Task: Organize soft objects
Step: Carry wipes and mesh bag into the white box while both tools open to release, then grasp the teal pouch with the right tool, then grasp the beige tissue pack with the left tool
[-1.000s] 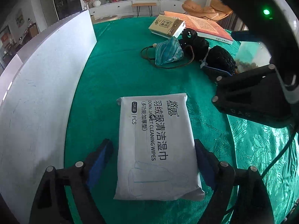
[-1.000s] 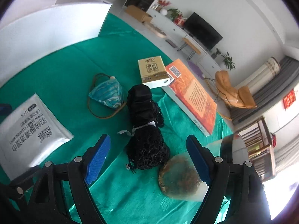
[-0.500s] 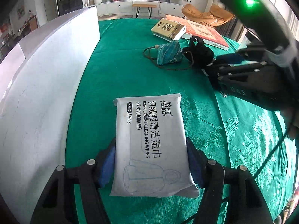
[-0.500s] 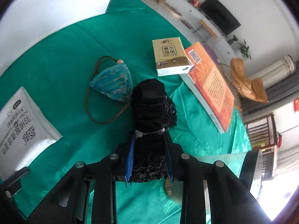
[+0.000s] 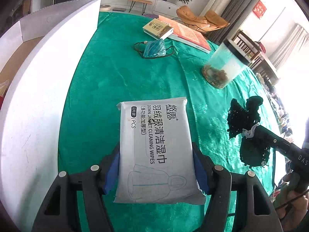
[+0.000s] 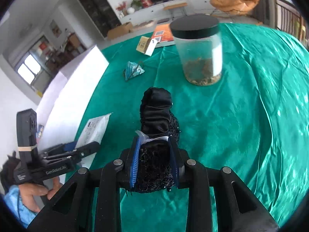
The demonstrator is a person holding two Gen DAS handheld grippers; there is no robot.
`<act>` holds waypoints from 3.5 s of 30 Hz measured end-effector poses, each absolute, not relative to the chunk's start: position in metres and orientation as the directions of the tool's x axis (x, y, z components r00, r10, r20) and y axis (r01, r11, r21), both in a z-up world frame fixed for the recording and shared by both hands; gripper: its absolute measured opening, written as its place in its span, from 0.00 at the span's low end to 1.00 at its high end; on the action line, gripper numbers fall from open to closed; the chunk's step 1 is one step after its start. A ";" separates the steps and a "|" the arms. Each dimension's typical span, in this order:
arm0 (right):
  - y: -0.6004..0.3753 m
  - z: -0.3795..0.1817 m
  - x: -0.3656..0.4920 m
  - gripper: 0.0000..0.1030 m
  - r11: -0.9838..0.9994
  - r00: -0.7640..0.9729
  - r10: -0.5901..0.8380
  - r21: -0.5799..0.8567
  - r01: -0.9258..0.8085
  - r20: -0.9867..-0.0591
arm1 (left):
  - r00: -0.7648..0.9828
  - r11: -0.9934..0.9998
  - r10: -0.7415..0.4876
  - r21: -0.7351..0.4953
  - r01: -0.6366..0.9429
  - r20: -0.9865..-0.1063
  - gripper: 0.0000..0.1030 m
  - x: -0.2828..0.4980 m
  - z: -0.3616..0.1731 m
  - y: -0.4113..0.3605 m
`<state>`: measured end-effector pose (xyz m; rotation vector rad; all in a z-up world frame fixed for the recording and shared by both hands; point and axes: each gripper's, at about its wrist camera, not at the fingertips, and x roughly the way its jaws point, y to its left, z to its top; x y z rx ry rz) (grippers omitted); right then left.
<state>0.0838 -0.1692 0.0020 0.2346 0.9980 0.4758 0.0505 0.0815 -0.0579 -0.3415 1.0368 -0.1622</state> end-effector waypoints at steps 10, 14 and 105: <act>-0.141 0.092 0.049 0.29 0.790 0.527 0.610 0.501 -0.352 -0.591 | 0.701 0.928 -0.250 -0.373 -0.024 -0.668 0.64 -0.010 0.060 0.176; -0.069 0.136 0.040 0.29 0.642 0.449 0.766 0.581 -0.501 -0.461 | 0.731 0.958 0.006 -0.205 -0.199 -0.682 0.65 -0.039 0.077 0.246; -0.287 -0.019 0.099 0.46 0.863 0.797 0.205 0.489 0.127 -0.568 | 0.447 0.986 -0.160 -0.124 0.110 -0.880 0.61 0.275 -0.039 0.035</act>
